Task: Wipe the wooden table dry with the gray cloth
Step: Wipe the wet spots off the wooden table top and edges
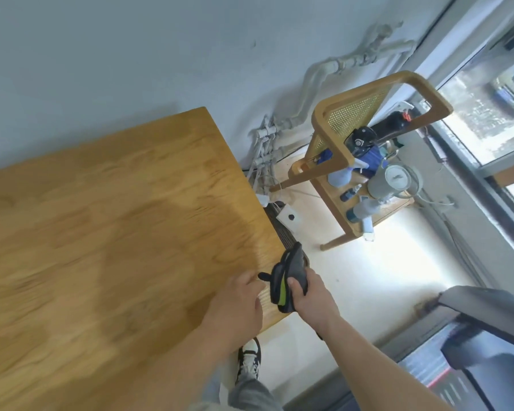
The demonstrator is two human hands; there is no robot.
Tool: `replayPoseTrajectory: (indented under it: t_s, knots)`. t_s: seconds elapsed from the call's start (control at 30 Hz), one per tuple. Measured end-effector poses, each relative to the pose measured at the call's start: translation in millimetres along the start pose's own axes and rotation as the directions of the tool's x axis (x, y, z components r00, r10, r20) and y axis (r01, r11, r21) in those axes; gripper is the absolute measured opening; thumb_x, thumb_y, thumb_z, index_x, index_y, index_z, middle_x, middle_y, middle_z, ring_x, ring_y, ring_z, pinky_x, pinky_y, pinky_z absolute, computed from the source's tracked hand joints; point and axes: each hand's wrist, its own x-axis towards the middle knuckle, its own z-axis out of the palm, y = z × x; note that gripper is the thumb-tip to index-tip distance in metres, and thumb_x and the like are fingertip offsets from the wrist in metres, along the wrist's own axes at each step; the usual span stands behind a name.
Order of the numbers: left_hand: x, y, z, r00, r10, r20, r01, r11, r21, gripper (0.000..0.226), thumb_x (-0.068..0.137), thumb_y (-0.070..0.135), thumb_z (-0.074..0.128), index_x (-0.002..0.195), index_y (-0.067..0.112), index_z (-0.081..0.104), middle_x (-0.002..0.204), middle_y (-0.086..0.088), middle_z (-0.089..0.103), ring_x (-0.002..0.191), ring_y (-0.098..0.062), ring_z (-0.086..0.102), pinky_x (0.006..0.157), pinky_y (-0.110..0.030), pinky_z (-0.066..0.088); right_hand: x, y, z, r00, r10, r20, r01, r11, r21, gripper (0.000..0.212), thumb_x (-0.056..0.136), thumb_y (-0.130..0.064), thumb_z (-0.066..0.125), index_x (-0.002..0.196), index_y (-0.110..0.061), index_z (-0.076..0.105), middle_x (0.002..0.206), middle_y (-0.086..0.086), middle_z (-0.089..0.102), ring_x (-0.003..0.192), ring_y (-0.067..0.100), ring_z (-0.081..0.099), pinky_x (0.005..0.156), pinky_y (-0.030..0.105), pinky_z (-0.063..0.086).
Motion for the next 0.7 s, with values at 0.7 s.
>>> replayPoseTrajectory:
  t_s: [0.7]
  knots:
    - [-67.4,-19.8,22.1,0.929,-0.358,-0.096,0.367,0.926,0.088,0.033,0.099,0.026,0.049,0.130,0.018,0.058,0.125,0.000,0.046,0.112,-0.021,0.050,0.096,-0.036,0.048,55.6,-50.2,3.2,0.988,-0.151,0.015,0.151,0.971,-0.185,0.066,0.093,-0.074,0.029,0.132,-0.024,0.046,0.130,0.008,0.055,0.115,0.037,0.059,0.095,0.057,0.051]
